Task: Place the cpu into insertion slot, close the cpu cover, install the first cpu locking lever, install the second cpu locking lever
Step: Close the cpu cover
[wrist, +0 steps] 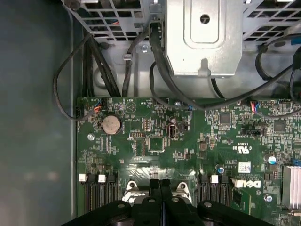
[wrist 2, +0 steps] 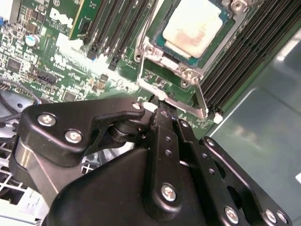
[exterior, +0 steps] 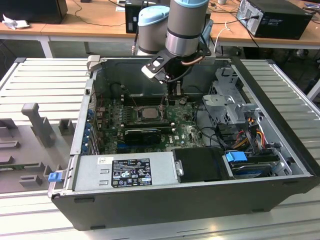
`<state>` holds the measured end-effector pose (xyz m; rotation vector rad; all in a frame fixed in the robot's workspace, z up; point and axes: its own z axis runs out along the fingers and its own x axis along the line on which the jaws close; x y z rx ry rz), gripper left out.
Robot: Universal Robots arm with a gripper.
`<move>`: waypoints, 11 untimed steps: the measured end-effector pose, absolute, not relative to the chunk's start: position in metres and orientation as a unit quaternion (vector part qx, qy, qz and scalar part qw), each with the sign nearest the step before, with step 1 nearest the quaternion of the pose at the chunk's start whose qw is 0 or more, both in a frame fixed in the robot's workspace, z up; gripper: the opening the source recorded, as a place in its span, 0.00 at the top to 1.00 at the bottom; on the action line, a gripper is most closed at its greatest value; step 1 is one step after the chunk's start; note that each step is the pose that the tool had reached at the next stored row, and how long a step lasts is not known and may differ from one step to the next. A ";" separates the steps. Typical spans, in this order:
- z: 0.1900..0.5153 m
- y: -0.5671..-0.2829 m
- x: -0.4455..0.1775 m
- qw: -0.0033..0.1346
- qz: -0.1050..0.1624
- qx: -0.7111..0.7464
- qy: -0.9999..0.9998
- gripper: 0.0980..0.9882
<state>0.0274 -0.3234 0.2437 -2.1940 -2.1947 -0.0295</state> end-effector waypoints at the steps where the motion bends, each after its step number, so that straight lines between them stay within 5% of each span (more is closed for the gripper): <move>1: 0.244 -0.323 0.026 0.019 -0.009 -0.707 -0.707 0.99; 11: 0.239 -0.323 0.001 0.019 -0.010 -0.707 -0.707 0.99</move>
